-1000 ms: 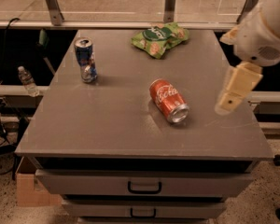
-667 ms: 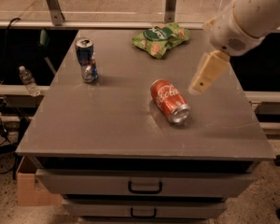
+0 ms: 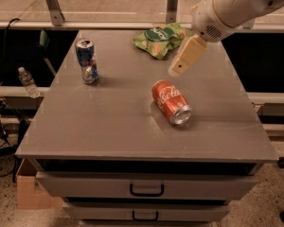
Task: Move green rice chip bag near redbull can
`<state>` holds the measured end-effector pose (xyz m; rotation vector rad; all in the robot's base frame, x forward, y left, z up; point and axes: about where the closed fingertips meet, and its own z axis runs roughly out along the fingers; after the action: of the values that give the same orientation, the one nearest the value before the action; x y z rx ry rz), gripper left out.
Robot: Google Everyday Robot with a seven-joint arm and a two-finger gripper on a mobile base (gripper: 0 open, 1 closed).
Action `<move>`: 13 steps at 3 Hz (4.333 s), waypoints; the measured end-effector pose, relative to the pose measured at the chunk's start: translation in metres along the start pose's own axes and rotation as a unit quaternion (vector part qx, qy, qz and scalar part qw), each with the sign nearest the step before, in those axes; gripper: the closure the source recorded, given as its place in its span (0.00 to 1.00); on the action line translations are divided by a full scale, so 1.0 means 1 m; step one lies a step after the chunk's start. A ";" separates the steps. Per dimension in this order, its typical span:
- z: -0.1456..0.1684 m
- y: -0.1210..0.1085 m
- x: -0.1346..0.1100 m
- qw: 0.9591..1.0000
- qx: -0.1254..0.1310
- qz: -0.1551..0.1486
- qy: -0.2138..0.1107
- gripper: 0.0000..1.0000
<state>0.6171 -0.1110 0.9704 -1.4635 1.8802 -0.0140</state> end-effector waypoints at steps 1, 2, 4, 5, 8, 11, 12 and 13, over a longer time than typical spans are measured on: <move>0.001 -0.002 0.000 1.000 0.011 0.015 -0.005 0.00; 0.036 -0.010 -0.005 0.998 0.029 0.058 -0.021 0.00; 0.122 -0.065 -0.027 0.985 0.076 0.133 -0.084 0.00; 0.156 -0.094 -0.026 0.975 0.085 0.173 -0.106 0.00; 0.213 -0.121 0.018 0.959 0.109 0.250 -0.083 0.16; 0.217 -0.121 0.012 0.965 0.108 0.222 -0.091 0.88; 0.197 -0.116 -0.023 0.973 0.107 0.169 -0.119 1.00; 0.178 -0.104 -0.070 0.978 0.092 0.100 -0.161 1.00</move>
Offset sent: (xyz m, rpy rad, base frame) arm 0.0806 0.0326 -0.0373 0.2454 -0.0662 -0.2352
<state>0.8066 -0.0150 0.9235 -1.0760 1.7002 0.1325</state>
